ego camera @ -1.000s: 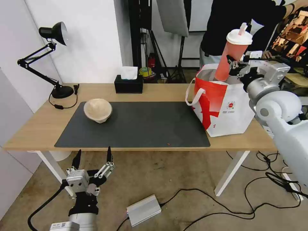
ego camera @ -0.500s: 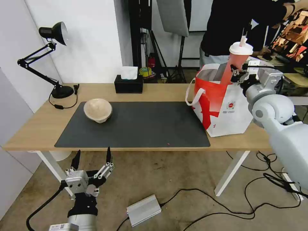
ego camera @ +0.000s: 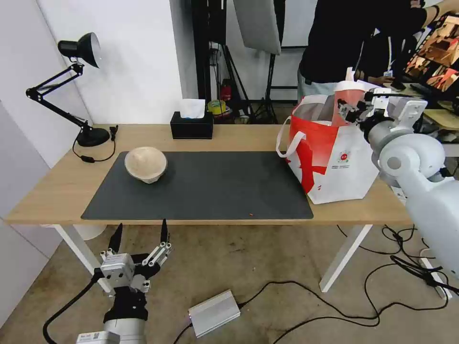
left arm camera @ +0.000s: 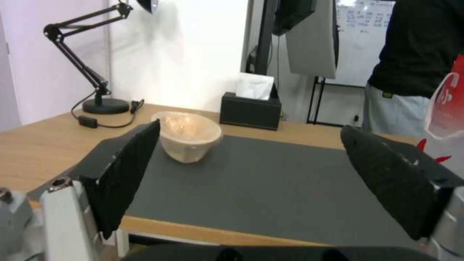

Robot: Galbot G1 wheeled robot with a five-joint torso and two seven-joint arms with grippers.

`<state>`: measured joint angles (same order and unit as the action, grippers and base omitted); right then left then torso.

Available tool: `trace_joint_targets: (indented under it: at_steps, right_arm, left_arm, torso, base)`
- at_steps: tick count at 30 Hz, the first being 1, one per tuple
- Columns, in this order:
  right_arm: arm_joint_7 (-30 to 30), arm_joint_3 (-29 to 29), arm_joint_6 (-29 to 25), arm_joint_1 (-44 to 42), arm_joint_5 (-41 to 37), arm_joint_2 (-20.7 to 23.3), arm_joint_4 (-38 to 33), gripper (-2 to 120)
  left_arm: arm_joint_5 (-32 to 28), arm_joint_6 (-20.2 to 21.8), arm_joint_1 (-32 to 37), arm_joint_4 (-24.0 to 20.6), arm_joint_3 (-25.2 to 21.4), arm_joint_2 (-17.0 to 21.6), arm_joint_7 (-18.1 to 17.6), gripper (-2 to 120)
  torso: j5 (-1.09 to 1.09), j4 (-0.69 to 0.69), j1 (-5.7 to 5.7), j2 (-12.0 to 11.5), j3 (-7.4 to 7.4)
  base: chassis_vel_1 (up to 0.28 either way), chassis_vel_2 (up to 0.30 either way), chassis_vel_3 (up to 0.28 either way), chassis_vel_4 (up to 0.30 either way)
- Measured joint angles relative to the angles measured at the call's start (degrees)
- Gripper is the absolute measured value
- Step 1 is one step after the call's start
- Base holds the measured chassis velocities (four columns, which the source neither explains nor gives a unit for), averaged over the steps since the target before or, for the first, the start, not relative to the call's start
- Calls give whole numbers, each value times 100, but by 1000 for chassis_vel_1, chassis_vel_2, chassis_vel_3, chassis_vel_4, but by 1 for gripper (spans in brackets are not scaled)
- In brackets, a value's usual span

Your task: Pick up the trash from the table and place it into the takeout bag.

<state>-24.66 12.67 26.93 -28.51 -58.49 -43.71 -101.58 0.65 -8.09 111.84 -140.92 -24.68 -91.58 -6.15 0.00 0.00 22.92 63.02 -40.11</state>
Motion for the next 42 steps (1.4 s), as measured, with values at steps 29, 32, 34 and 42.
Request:
trace_joint_targets:
  at_steps: [29,32,34,42]
  right_arm:
    - [-152,286,-933,-842,635,216,-927,100]
    - [-152,337,-1526,-1180,851,173,-1228,100]
    - [-139,392,-2192,-1744,1233,92,-1810,100]
    - [-152,409,-2917,-2576,1920,-134,-2616,100]
  left_arm:
    - [51,-31,146,-171,21,-2,12,100]
    - [40,-35,143,-171,5,-2,10,100]
    - [26,-37,128,-172,-15,-2,7,100]
    - [7,-38,73,-135,-16,-1,3,100]
  torso:
    - [0,0,0,0,0]
    - [0,0,0,0,0]
    - [0,0,0,0,1]
    - [0,0,0,0,1]
  base:
    - [0,0,0,0]
    - [0,0,0,0]
    - [0,0,0,0]
    - [0,0,0,0]
